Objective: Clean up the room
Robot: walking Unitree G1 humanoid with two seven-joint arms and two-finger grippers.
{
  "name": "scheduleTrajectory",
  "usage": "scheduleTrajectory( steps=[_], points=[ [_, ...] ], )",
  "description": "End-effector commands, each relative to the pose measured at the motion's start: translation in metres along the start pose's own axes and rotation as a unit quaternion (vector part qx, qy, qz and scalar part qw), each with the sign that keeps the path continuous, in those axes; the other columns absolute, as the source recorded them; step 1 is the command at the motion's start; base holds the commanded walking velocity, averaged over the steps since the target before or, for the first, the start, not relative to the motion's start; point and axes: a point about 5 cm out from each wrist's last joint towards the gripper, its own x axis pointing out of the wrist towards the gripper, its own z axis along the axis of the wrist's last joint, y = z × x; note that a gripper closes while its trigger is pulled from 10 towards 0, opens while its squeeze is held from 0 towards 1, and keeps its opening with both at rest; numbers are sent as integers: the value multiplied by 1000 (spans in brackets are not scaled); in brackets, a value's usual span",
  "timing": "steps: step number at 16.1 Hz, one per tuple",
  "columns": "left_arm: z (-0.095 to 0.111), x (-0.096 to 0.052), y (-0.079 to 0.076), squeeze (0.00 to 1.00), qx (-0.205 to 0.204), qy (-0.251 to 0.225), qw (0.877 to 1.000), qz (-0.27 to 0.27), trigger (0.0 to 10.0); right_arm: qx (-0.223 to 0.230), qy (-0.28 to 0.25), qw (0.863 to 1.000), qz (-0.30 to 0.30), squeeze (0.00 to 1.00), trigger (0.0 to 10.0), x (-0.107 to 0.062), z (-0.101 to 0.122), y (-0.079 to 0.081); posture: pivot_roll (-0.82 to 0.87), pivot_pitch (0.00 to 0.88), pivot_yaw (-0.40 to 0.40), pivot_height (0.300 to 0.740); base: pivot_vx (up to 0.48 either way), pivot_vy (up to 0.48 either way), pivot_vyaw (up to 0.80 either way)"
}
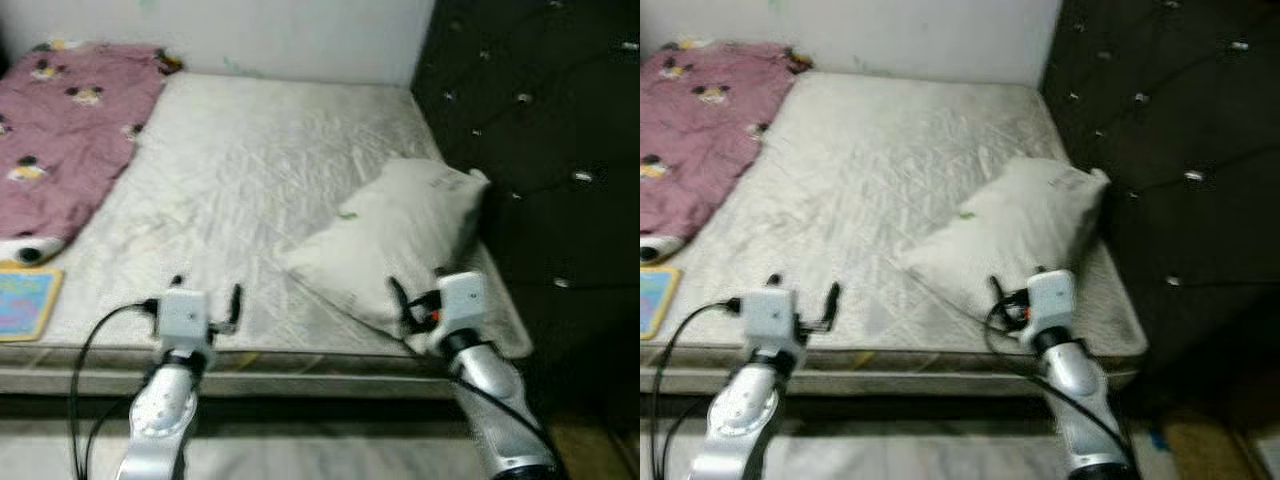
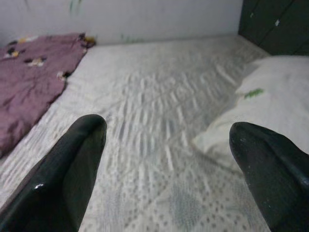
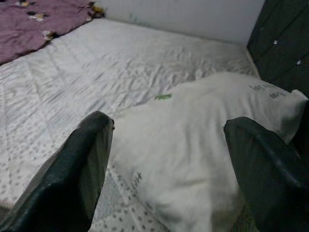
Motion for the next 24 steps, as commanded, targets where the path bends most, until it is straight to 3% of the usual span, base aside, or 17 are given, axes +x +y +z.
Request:
scheduleTrajectory(
  steps=[1,8,24],
  points=[
    [1,0,-3,0,-4,-1,1000,-1,10000,-7,-4,1000,-6,0,10000,-1,2,-6,-15,86,-54,740,0,-326,0],
    [6,-1,-7,0,-25,-21,999,-26,10000,-9,-3,1000,-2,0,10000,0,2,-5,-16,83,-56,740,0,0,0],
    [5,2,-7,0,-38,-19,999,-31,10000,-6,-4,1000,-6,0,10000,3,3,-6,-19,87,-57,740,307,0,-77]
  ],
)
